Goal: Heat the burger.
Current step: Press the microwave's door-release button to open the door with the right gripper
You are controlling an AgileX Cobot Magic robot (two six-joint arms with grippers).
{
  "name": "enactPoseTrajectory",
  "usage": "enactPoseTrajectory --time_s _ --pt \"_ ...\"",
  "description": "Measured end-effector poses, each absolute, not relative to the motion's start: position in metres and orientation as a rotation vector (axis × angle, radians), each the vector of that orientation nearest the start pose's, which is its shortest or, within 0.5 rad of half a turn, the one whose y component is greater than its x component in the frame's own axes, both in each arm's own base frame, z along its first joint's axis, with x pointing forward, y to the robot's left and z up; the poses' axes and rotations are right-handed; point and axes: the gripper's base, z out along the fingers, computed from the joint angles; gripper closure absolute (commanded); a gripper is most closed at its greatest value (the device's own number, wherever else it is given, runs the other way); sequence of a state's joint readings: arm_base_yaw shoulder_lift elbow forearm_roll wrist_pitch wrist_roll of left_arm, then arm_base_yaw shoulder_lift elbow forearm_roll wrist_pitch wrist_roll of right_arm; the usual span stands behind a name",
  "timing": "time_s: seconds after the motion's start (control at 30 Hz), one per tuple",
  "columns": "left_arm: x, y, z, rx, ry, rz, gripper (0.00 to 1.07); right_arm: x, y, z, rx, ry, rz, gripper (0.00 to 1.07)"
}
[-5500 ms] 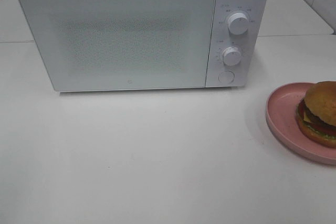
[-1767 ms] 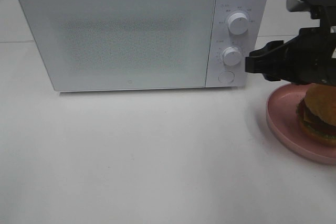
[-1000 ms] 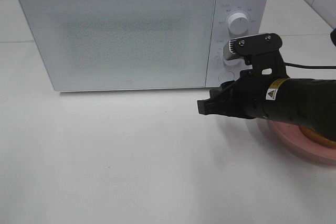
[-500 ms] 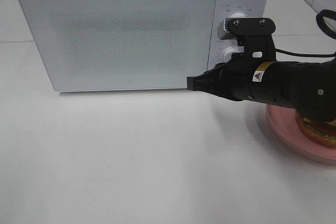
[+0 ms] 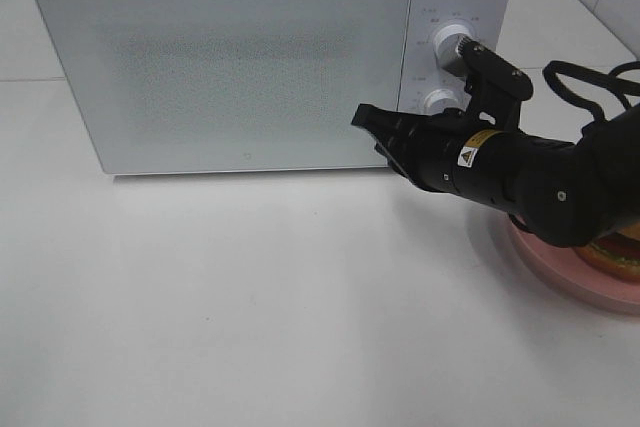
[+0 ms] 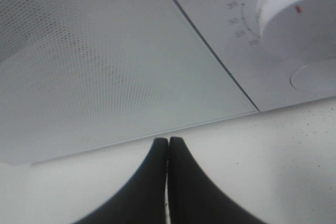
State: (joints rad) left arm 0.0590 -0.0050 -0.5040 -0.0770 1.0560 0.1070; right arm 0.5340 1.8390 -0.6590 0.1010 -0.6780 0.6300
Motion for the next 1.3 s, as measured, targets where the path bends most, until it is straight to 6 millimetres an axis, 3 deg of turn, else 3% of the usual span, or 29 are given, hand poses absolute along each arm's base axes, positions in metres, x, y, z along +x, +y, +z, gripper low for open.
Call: enactPoseTrajectory --time_s 0.3,0.5,0.7,1.03,1.3 --pt "-0.006 -0.006 0.279 0.052 2.028 0.013 1.06 0.298 0.15 0.12 0.537 2.0 0.854 1.07" --pt "-0.006 -0.006 0.279 0.052 2.028 0.013 1.06 0.304 0.146 0.108 0.785 1.873 0.986 1.07" --pt "-0.006 -0.006 0.279 0.052 2.028 0.013 1.06 0.307 0.138 0.096 0.957 1.804 0.981 1.07" --pt "-0.006 -0.006 0.279 0.052 2.028 0.013 1.06 0.309 0.127 0.081 1.092 1.709 0.912 1.07" --pt "-0.006 -0.006 0.279 0.052 2.028 0.013 1.06 0.313 0.126 0.082 1.104 1.665 0.914 1.07"
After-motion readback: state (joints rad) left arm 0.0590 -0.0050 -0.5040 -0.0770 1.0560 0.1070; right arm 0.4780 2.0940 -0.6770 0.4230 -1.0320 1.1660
